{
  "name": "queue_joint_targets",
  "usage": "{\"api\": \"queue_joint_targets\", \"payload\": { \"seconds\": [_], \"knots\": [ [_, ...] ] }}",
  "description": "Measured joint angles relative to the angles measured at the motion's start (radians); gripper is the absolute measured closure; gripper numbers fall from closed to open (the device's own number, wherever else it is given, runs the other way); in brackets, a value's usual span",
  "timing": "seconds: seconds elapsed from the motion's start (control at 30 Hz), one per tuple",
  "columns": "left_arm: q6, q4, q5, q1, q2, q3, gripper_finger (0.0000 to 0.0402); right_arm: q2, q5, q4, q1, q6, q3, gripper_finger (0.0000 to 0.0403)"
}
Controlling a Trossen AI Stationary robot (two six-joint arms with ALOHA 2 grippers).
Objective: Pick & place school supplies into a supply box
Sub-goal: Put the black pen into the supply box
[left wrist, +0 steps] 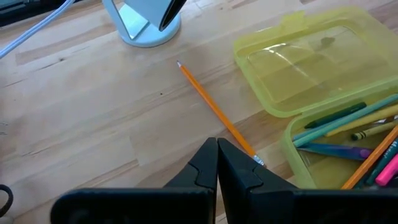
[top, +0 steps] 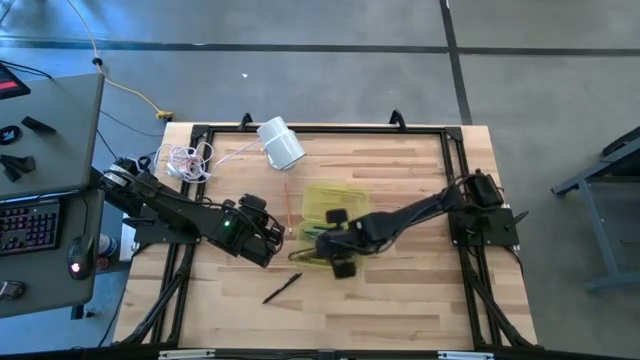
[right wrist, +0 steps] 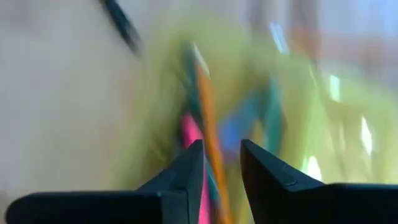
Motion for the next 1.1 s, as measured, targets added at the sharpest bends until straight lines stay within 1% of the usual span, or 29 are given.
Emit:
{"api": "queue_joint_targets", "payload": {
  "seconds": [0.07,0.13,0.23,0.3,0.37,0.47,0.57,0.63,0.7,0.83,1.03,1.1],
  "knots": [
    [0.000,0.000,-0.001,0.000,0.000,0.000,0.0355,0.007,-0.035,0.158,0.034,-0.073,-0.005,0.0310],
    [0.000,0.002,-0.002,0.000,0.000,0.000,0.0355,0.032,-0.046,0.290,0.074,-0.177,-0.006,0.0309],
    [0.000,0.014,-0.002,0.000,0.000,0.000,0.0355,0.103,-0.018,0.444,0.124,-0.285,-0.007,0.0309],
    [0.000,0.021,-0.007,0.000,0.000,0.000,0.0355,0.154,0.004,0.489,0.141,-0.329,0.017,0.0309],
    [0.000,0.022,-0.008,0.000,0.000,0.000,0.0355,0.203,0.010,0.487,0.139,-0.348,0.069,0.0309],
    [0.000,0.022,-0.009,0.000,0.000,0.000,0.0355,0.274,-0.005,0.423,0.119,-0.328,0.167,0.0309],
    [0.001,0.022,-0.009,0.000,0.000,0.000,0.0355,0.336,-0.058,0.325,0.096,-0.264,0.274,0.0309],
    [0.009,0.020,-0.009,0.000,0.000,0.000,0.0355,0.370,-0.103,0.255,0.082,-0.254,0.336,0.0309],
    [0.023,0.022,-0.007,0.000,0.000,0.000,0.0355,0.406,-0.119,0.214,0.074,-0.255,0.379,0.0309],
    [0.027,0.024,-0.006,0.000,0.000,0.000,0.0355,0.464,-0.127,0.206,0.069,-0.268,0.421,0.0309],
    [0.027,0.023,0.001,0.000,0.000,0.000,0.0355,0.478,-0.147,0.190,0.059,-0.273,0.427,0.0310],
    [0.027,0.023,0.001,0.000,0.000,0.000,0.0355,0.478,-0.147,0.174,0.057,-0.273,0.428,0.0322]
  ]
}}
